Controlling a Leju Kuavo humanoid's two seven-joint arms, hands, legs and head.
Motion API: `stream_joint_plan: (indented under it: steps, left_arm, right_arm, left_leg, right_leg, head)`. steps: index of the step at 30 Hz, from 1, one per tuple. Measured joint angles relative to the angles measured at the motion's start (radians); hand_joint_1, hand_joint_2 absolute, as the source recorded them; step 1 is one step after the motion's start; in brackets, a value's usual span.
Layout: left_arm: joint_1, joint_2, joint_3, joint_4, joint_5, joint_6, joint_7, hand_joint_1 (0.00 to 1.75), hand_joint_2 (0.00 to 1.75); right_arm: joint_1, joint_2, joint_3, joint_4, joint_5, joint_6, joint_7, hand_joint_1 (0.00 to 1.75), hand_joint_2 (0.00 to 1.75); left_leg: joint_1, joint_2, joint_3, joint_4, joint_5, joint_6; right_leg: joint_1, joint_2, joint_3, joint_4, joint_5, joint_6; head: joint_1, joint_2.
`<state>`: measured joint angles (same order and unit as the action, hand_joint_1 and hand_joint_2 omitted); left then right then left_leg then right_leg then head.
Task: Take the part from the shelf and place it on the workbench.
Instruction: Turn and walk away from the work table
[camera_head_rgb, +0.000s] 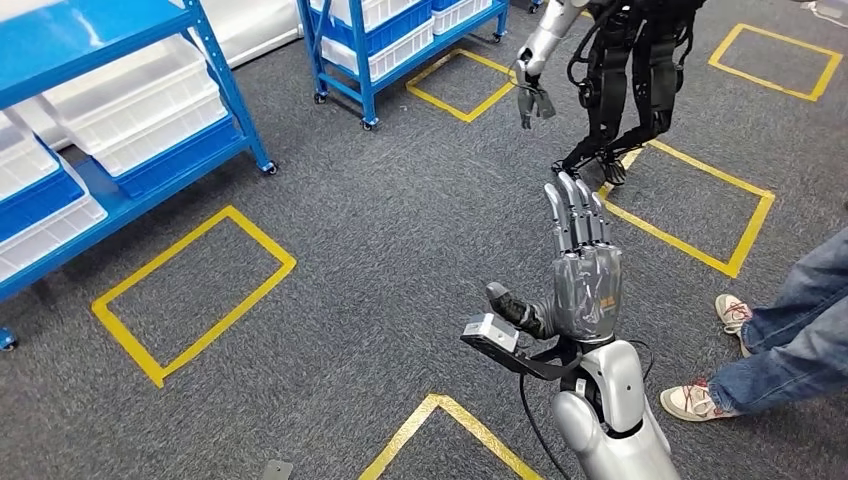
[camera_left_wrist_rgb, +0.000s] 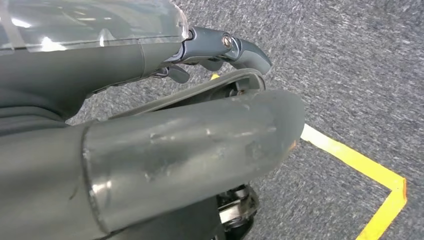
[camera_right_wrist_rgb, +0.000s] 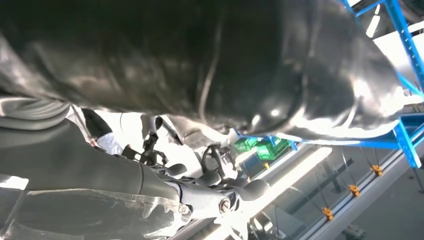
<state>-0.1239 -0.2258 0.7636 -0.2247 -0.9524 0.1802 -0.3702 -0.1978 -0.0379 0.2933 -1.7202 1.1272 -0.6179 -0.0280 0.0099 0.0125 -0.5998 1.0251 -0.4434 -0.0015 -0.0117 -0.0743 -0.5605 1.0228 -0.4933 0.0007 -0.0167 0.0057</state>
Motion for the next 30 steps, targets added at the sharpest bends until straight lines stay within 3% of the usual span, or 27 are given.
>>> stream_joint_plan:
  steps: [2,4,6,8,9,10,11,12,14,15,18,20,23,24,25,27,29,30]
  left_arm:
    - [0.003,0.0,0.001,0.0,0.0,-0.001,-0.001,0.0,0.0]
    - [0.005,0.001,0.001,0.0,0.0,-0.001,-0.001,0.0,0.0]
    - [0.002,0.0,0.001,0.0,-0.002,-0.004,-0.003,0.0,0.0]
    - [-0.002,0.0,0.001,0.0,-0.006,-0.013,-0.008,0.0,0.0]
    - [-0.002,0.001,0.001,0.0,-0.008,-0.017,-0.011,0.0,0.0]
    - [-0.001,0.001,0.001,0.0,-0.009,-0.019,-0.012,0.0,0.0]
    - [-0.001,0.0,0.001,0.0,-0.01,-0.02,-0.012,0.0,0.0]
    - [-0.001,0.0,0.001,0.0,-0.01,-0.02,-0.011,0.0,0.0]
    - [-0.001,0.0,0.001,0.0,-0.01,-0.019,-0.008,0.0,0.0]
    - [-0.002,0.0,0.001,0.0,-0.01,-0.018,-0.007,0.0,0.0]
    - [-0.001,0.001,0.001,0.0,-0.012,-0.013,-0.002,0.0,0.0]
    - [0.0,0.001,0.001,0.0,-0.014,-0.01,0.002,0.0,0.0]
    - [-0.001,0.002,0.001,0.0,-0.017,-0.008,0.003,0.0,0.0]
    - [0.0,0.002,0.0,0.0,-0.017,-0.008,0.003,0.0,0.0]
    - [0.001,0.002,0.0,0.0,-0.018,-0.008,0.003,0.0,0.0]
    - [0.002,0.002,0.0,0.0,-0.018,-0.007,0.004,0.0,0.0]
    - [0.0,0.002,0.0,0.0,-0.018,-0.006,0.004,0.0,0.0]
    - [-0.002,0.003,0.0,0.0,-0.017,-0.006,0.004,0.0,0.0]
  right_arm:
    - [0.0,0.001,0.0,0.0,-0.006,-0.004,-0.001,0.0,0.0]
    - [0.0,0.002,-0.002,-0.001,-0.011,-0.008,-0.002,0.0,0.0]
    - [0.0,0.002,-0.006,-0.002,-0.013,-0.01,-0.003,0.0,0.0]
    - [0.003,0.002,-0.01,-0.002,-0.015,-0.011,-0.005,0.0,0.0]
    - [0.005,0.002,-0.011,-0.002,-0.016,-0.01,-0.007,0.0,0.0]
    - [0.006,0.002,-0.013,-0.002,-0.018,-0.01,-0.009,0.0,0.0]
    - [0.006,0.002,-0.014,-0.001,-0.021,-0.01,-0.012,0.0,0.0]
    - [0.006,0.002,-0.015,-0.001,-0.023,-0.009,-0.014,0.0,0.0]
    - [0.004,0.002,-0.015,-0.001,-0.027,-0.009,-0.015,0.0,0.0]
    - [0.004,0.002,-0.015,-0.001,-0.028,-0.008,-0.016,0.0,0.44]
    - [0.002,0.002,-0.015,-0.001,-0.031,0.007,-0.019,0.0,1.75]
    - [-0.002,0.001,-0.015,0.0,-0.032,0.018,-0.02,0.0,1.75]
    - [-0.004,0.002,-0.015,0.002,-0.031,0.025,-0.021,0.0,1.75]
    - [-0.004,0.002,-0.015,0.004,-0.031,0.025,-0.021,0.0,1.31]
    - [-0.004,0.002,-0.015,0.005,-0.031,0.025,-0.022,0.0,0.87]
    - [-0.004,0.002,-0.015,0.008,-0.031,0.025,-0.023,0.0,0.0]
    - [-0.004,0.002,-0.015,0.008,-0.031,0.024,-0.024,0.0,0.0]
    - [-0.003,0.001,-0.015,0.008,-0.031,0.024,-0.025,0.0,0.0]
  left_leg:
    - [-0.003,-0.001,0.003,-0.007,-0.002,0.009]
    - [0.0,-0.003,0.008,-0.017,0.002,0.021]
    - [0.003,-0.005,0.012,-0.026,0.006,0.032]
    - [0.002,-0.01,0.012,-0.025,0.005,0.037]
    - [0.002,-0.013,0.012,-0.024,0.004,0.038]
    - [0.002,-0.017,0.013,-0.021,0.002,0.037]
    - [0.002,-0.022,0.013,-0.017,-0.001,0.036]
    - [0.003,-0.026,0.014,-0.012,-0.005,0.034]
    - [0.001,-0.033,0.011,-0.001,-0.012,0.025]
    - [0.0,-0.035,0.008,0.002,-0.014,0.02]
    - [0.0,-0.041,0.004,0.004,-0.016,0.005]
    - [0.002,-0.036,-0.012,0.042,-0.042,-0.004]
    - [0.004,-0.025,-0.097,0.215,-0.124,-0.013]
    - [0.004,-0.024,-0.121,0.262,-0.137,-0.014]
    - [0.004,-0.022,-0.129,0.276,-0.132,-0.014]
    - [0.002,-0.008,-0.089,0.197,-0.074,-0.008]
    - [-0.008,0.046,-0.025,0.069,-0.023,0.003]
    - [-0.015,0.068,-0.007,0.03,-0.014,0.009]
  right_leg:
    - [0.0,-0.003,0.001,-0.002,0.001,0.009]
    - [-0.003,0.015,-0.003,0.013,-0.014,0.019]
    - [-0.007,0.049,-0.042,0.094,-0.064,0.024]
    - [-0.007,0.067,-0.105,0.217,-0.116,0.027]
    - [-0.008,0.069,-0.127,0.254,-0.121,0.029]
    - [-0.01,0.07,-0.133,0.257,-0.105,0.03]
    - [-0.012,0.07,-0.121,0.224,-0.073,0.031]
    - [-0.013,0.07,-0.096,0.162,-0.033,0.03]
    - [-0.013,0.076,-0.049,0.057,0.011,0.027]
    - [-0.012,0.078,-0.038,0.031,0.015,0.025]
    - [-0.01,0.075,-0.036,0.023,0.012,0.01]
    - [-0.012,0.064,-0.031,0.017,0.013,-0.003]
    - [-0.008,0.039,-0.027,0.015,0.01,-0.015]
    - [-0.006,0.029,-0.027,0.016,0.008,-0.017]
    - [-0.004,0.019,-0.025,0.016,0.007,-0.019]
    - [-0.002,0.0,-0.019,0.016,0.002,-0.018]
    - [0.002,-0.018,-0.012,0.017,-0.004,-0.012]
    - [0.005,-0.029,-0.01,0.018,-0.006,-0.008]
  head:
    - [0.0,0.0]
    - [0.0,0.0]
    - [0.001,0.0]
    - [0.001,0.0]
    - [0.001,0.0]
    - [0.001,0.0]
    - [0.001,0.0]
    - [0.001,0.0]
    - [0.001,0.0]
    - [0.001,0.0]
    - [0.0,0.0]
    - [0.0,0.0]
    - [0.0,0.0]
    - [0.0,0.0]
    - [0.0,0.0]
    - [0.0,0.0]
    - [0.0,0.0]
    - [0.0,0.0]
